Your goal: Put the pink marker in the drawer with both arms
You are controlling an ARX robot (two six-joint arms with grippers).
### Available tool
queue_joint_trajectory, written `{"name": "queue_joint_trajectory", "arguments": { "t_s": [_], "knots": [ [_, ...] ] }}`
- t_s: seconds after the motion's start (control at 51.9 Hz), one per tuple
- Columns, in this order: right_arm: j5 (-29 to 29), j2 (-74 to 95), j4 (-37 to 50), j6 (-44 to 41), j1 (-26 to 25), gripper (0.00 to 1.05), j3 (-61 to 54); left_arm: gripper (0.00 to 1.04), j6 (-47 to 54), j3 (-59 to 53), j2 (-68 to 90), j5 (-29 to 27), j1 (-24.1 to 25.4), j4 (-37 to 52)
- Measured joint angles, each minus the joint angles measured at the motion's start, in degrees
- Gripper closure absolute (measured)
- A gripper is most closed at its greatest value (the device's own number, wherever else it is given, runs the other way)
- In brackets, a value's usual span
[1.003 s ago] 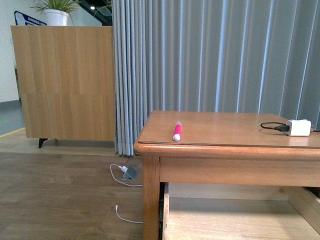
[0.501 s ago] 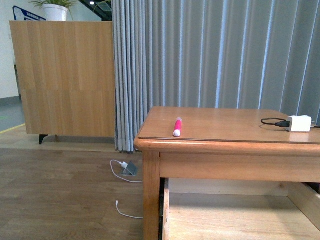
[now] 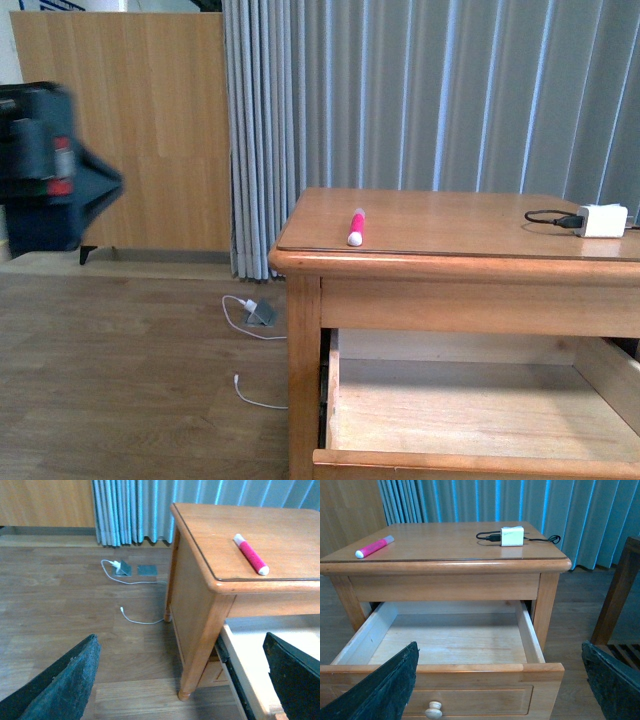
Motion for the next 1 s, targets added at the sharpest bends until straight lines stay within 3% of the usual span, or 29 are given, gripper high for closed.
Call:
{"name": "queue_joint_trajectory", "arguments": {
  "t_s": [0.135, 0.444, 1.003],
  "knots": [
    [0.02, 0.0, 0.0, 0.0, 0.0, 0.08, 0.0, 0.06, 1.77, 14.73, 15.65, -0.26, -3.06, -0.31],
    [0.02, 0.0, 0.0, 0.0, 0.0, 0.08, 0.0, 0.06, 2.54, 37.31, 34.47, -1.36, -5.66, -7.17],
    [0.02, 0.0, 0.0, 0.0, 0.0, 0.08, 0.0, 0.06, 2.49, 65.31, 58.51, -7.15, -11.63, -17.97]
  ]
}}
